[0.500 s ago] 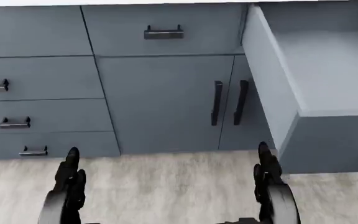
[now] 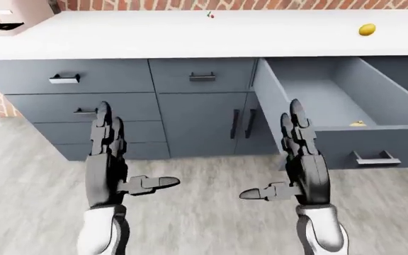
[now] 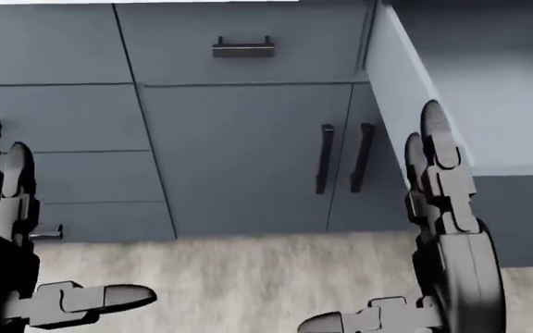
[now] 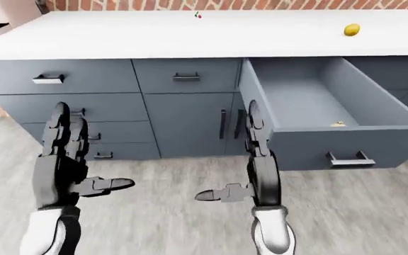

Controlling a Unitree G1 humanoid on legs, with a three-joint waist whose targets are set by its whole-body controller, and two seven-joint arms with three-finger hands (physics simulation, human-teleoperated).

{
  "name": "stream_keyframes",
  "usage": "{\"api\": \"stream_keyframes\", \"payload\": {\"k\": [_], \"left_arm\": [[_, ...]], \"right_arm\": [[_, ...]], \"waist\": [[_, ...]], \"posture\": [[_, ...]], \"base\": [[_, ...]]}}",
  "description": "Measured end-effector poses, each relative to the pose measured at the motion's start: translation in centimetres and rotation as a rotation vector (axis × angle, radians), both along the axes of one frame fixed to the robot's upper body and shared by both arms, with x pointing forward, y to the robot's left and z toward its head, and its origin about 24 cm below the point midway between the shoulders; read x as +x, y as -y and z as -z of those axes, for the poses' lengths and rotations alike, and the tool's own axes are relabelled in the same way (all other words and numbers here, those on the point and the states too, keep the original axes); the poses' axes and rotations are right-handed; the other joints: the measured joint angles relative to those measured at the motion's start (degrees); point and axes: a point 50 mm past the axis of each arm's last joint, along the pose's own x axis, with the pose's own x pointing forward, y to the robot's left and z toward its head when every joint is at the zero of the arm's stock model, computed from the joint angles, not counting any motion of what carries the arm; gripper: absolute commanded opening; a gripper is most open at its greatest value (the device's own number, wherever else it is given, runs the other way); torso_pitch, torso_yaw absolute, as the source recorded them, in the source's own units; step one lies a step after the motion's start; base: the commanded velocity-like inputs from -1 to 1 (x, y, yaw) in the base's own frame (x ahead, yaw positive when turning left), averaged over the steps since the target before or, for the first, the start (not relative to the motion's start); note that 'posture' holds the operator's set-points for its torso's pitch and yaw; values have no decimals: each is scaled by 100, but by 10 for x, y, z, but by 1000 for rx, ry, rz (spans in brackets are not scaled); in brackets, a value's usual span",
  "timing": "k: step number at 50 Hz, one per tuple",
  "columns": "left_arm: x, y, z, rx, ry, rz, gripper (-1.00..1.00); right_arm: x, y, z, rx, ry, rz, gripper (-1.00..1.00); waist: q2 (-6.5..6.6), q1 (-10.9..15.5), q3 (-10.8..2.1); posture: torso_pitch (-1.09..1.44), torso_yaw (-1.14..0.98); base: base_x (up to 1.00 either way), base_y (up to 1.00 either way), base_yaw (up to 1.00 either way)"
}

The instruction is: Close the right drawer.

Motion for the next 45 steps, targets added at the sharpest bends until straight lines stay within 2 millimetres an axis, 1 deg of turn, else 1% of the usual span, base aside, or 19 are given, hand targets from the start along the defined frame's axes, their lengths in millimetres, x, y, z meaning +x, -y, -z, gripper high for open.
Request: {"api": "stream_keyframes", "payload": {"k": [3, 7, 9, 11, 16, 18, 20, 26, 32, 36, 42, 45], "left_arm": [[-8, 3, -13, 24, 70, -4, 100], [-20, 1, -28, 62, 171, -37, 100], [-25, 2, -33, 82, 225, -48, 100], [-31, 4, -39, 77, 272, -38, 100], [-52, 3, -64, 60, 414, -45, 100], [-58, 3, -72, 57, 457, -47, 100], [-60, 3, -74, 53, 472, -45, 100], [-68, 1, -84, 65, 495, -62, 100], [-71, 5, -84, 64, 514, -13, 100], [-72, 2, -84, 51, 515, -23, 100], [-76, 4, -86, 55, 552, -10, 100], [-76, 3, -87, 38, 555, -16, 100]], "right_arm": [[-5, 5, -9, 16, 48, 22, 100], [-19, 11, -33, 30, 154, 50, 100], [-24, 9, -42, 35, 201, 43, 100], [-27, 5, -46, 41, 223, 23, 100], [-43, -2, -61, 20, 279, -29, 100], [-45, -4, -66, -6, 316, -20, 100], [-42, -6, -65, -29, 328, 6, 100], [-42, -6, -56, -58, 297, 2, 100], [-43, -6, -58, -85, 331, 24, 100], [-42, -2, -58, -64, 327, 46, 100], [-44, 1, -59, -33, 335, 56, 100], [-43, 1, -58, -24, 335, 48, 100]], "waist": [[1, 1, 21], [4, -7, 62], [-5, -12, 56], [-17, -12, 65], [-17, -14, 97], [-13, -11, 87], [-2, -4, 73], [5, -10, 119], [24, -2, 119], [33, -3, 112], [51, 3, 108], [76, -14, 134]], "posture": [[0, 0], [0, 0], [0, 0], [0, 0], [0, 0], [0, 0], [0, 0], [0, 0], [0, 0], [0, 0], [0, 0], [0, 0]], "base": [[0, 0, 0], [0, 0, 0], [0, 0, 0], [0, 0, 0], [0, 0, 0], [0, 0, 0], [0, 0, 0], [0, 0, 0], [0, 0, 0], [0, 0, 0], [-2, 0, -3], [-16, 0, -27]]}}
